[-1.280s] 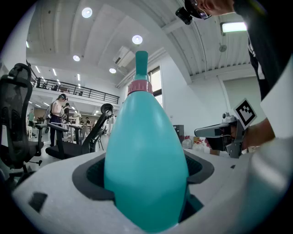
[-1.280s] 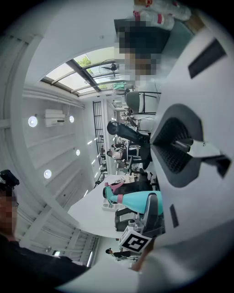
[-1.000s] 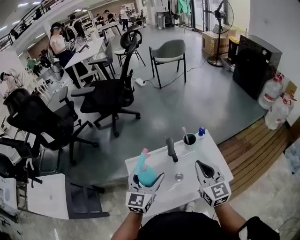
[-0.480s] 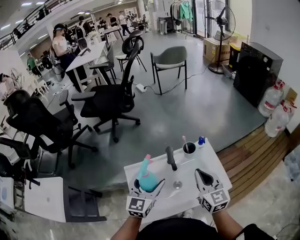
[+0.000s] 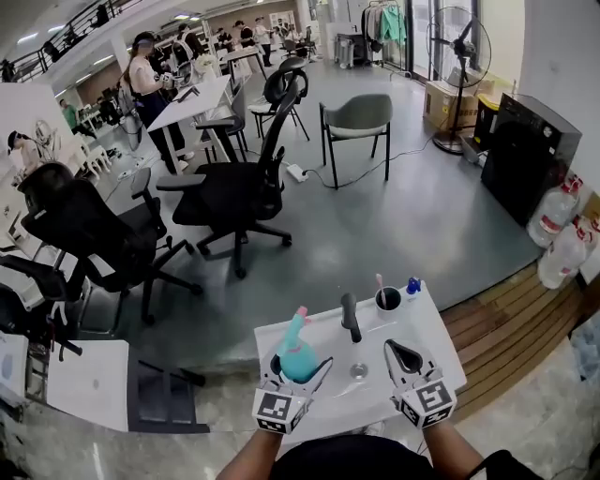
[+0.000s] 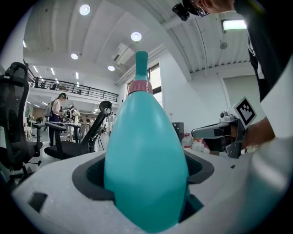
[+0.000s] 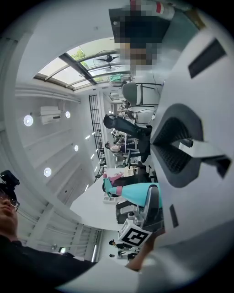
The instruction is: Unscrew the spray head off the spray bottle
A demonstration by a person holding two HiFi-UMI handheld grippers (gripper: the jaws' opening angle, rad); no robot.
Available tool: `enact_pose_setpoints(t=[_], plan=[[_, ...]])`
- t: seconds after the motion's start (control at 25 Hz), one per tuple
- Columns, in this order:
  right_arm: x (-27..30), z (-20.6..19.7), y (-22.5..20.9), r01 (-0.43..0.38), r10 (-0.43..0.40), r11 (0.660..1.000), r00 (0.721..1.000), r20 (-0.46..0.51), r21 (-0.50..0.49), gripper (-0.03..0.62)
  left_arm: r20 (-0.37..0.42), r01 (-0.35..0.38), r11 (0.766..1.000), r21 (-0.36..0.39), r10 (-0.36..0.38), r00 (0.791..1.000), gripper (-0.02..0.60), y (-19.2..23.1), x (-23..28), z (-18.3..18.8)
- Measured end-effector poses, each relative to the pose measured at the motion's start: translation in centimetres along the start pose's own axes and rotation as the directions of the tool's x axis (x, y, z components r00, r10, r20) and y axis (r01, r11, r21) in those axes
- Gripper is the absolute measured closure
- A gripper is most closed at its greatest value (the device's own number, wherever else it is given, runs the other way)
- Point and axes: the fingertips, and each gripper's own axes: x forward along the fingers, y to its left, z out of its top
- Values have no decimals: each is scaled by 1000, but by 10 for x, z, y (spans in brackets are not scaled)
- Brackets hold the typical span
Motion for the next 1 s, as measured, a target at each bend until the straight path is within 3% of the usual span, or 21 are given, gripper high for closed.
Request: enact_pose_setpoints(t=[0.64, 0.84, 1.0], plan=[[34, 29, 61, -238, 238, 971, 970, 40, -16, 588, -9, -94, 996, -7, 94, 996, 144, 20, -28, -2], [44, 52, 90, -365, 359, 929, 929, 86, 64, 551, -14, -106, 994, 1, 106, 994, 144, 21, -30, -3], [53, 64, 120, -445, 443, 895, 894, 65, 21, 474, -21, -103, 995, 3, 103, 994, 144, 19, -31, -5]])
